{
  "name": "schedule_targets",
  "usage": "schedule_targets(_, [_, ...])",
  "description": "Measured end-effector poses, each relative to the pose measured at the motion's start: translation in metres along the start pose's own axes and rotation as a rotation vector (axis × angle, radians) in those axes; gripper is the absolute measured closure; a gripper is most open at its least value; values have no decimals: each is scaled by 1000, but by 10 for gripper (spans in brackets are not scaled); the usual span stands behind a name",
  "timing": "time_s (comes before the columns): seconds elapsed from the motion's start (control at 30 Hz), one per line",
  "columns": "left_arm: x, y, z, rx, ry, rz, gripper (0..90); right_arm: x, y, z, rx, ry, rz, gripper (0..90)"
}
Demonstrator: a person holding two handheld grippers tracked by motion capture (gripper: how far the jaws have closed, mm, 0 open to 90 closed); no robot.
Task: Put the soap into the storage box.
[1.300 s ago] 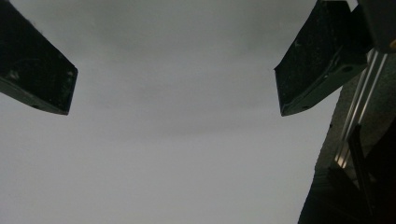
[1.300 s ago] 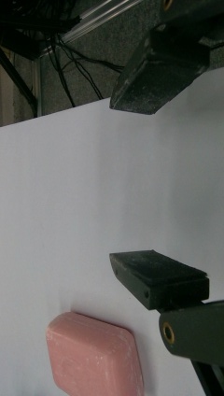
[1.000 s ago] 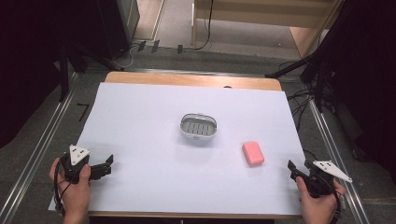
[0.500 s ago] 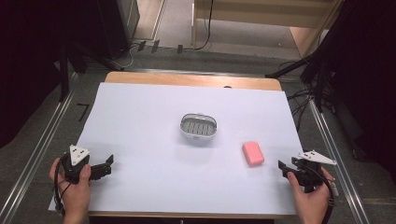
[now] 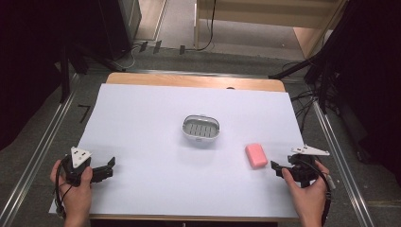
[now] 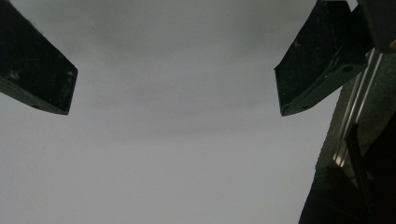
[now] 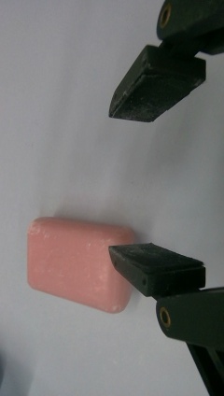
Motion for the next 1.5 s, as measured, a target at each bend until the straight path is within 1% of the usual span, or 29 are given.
schedule_targets(0.07, [0, 0, 0, 1, 1, 0, 0, 4, 0, -3, 13, 17, -10, 276])
schedule_targets(0.17, [0, 0, 0, -1, 0, -1, 0, 8, 1, -7, 32, 22, -17, 250])
schedule_targets(0.23, [0, 0, 0, 0, 1, -1, 0, 10, 2, -9, 37, 21, -18, 238])
schedule_targets(0.37, [0, 0, 0, 1, 3, -1, 0, 17, 3, -13, 45, 34, -31, 214])
schedule_targets(0.4, [0, 0, 0, 0, 3, -1, 0, 19, 5, -15, 49, 37, -32, 195])
schedule_targets(0.5, [-1, 0, 0, 1, 5, -1, 0, 22, 6, -16, 53, 37, -35, 193])
schedule_targets(0.57, [-1, 0, 0, 3, 6, -1, 0, 26, 8, -19, 55, 41, -48, 185])
schedule_targets(0.63, [-1, 0, 0, 3, 6, -1, 0, 29, 10, -20, 59, 45, -52, 182])
schedule_targets(0.7, [-1, 0, 0, 3, 6, -2, 0, 35, 14, -22, 67, 39, -56, 161])
schedule_targets(0.73, [-1, 0, 0, 3, 6, -1, 0, 35, 14, -22, 67, 39, -56, 161])
schedule_targets(0.83, [-1, 0, 0, 2, 6, -1, 0, 39, 18, -23, 76, 31, -49, 152])
schedule_targets(0.97, [-1, 0, 0, 3, 7, -1, 0, 45, 25, -23, 96, 38, -47, 155])
schedule_targets(1.1, [-1, 0, 0, 3, 6, -1, 0, 49, 30, -24, 103, 44, -38, 173])
schedule_targets(1.23, [-1, 0, 0, 4, 9, -1, 0, 50, 34, -24, 115, 46, -25, 195])
schedule_targets(1.33, [-1, 0, 0, 3, 9, 0, 0, 50, 38, -24, 125, 60, -4, 202])
schedule_targets(1.5, [-1, 0, 0, 3, 8, -1, 0, 53, 42, -25, 127, 66, 0, 214])
Point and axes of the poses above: each handheld gripper's, and its own axes: y roughly forward along the jaws, z roughly out of its underside, x roughly to its left, the point moved 9 cm from there along y, roughly forward along the jaws, and after that the axes turned 5 degrees about y, right-handed, at the moved point
